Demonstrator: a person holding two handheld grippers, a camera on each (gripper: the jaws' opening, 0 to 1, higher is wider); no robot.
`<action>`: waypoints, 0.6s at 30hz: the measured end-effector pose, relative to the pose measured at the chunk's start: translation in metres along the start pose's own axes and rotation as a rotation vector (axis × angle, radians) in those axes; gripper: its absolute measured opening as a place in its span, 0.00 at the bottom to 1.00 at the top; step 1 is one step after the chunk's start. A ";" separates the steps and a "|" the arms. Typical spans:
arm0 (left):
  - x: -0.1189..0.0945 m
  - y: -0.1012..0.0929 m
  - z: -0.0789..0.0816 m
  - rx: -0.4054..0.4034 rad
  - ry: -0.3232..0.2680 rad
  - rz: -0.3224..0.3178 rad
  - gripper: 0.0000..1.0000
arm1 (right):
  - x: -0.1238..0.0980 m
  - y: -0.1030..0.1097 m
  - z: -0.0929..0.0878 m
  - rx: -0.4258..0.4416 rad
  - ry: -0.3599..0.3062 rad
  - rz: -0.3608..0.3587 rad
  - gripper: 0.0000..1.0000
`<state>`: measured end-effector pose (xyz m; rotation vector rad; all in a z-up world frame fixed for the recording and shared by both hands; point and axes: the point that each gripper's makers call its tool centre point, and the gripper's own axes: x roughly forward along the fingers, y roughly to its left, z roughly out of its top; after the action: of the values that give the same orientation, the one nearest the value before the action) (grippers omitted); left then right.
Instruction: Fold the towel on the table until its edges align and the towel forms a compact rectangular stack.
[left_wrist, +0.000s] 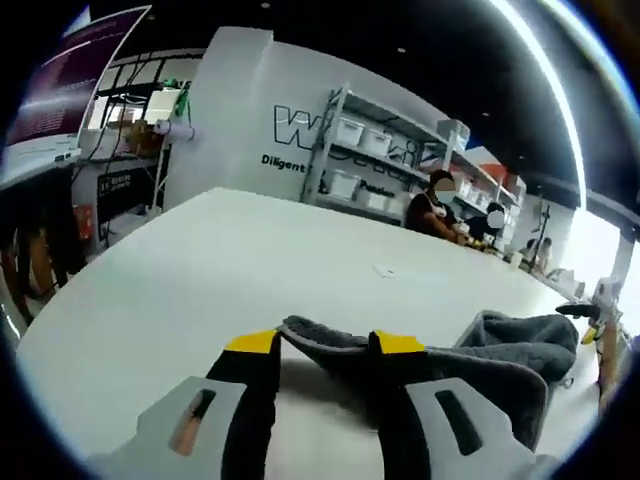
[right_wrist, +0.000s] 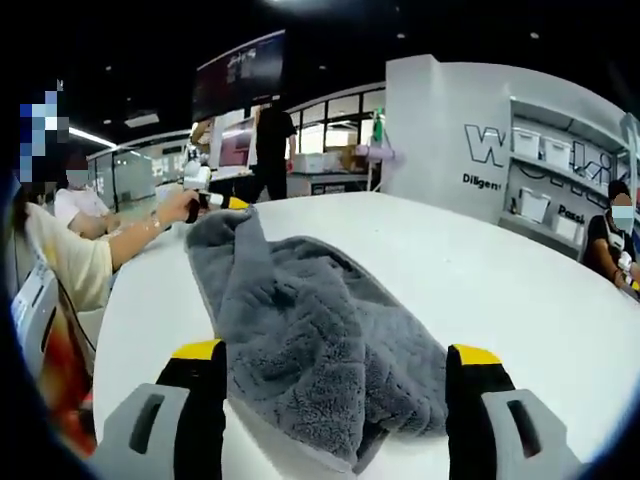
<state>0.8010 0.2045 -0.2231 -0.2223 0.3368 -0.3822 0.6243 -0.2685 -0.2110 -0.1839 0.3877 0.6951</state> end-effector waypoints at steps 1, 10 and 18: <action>-0.001 -0.003 0.000 0.006 -0.002 -0.008 0.37 | 0.000 0.000 0.000 0.000 0.001 0.000 0.92; -0.026 -0.036 0.040 -0.048 -0.189 -0.174 0.54 | 0.002 0.000 -0.002 -0.006 0.012 0.001 0.92; -0.041 -0.091 0.044 -0.100 -0.217 -0.436 0.90 | 0.003 -0.003 -0.005 -0.001 0.024 -0.005 0.92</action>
<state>0.7515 0.1447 -0.1466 -0.4344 0.0895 -0.7653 0.6271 -0.2700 -0.2167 -0.1937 0.4095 0.6886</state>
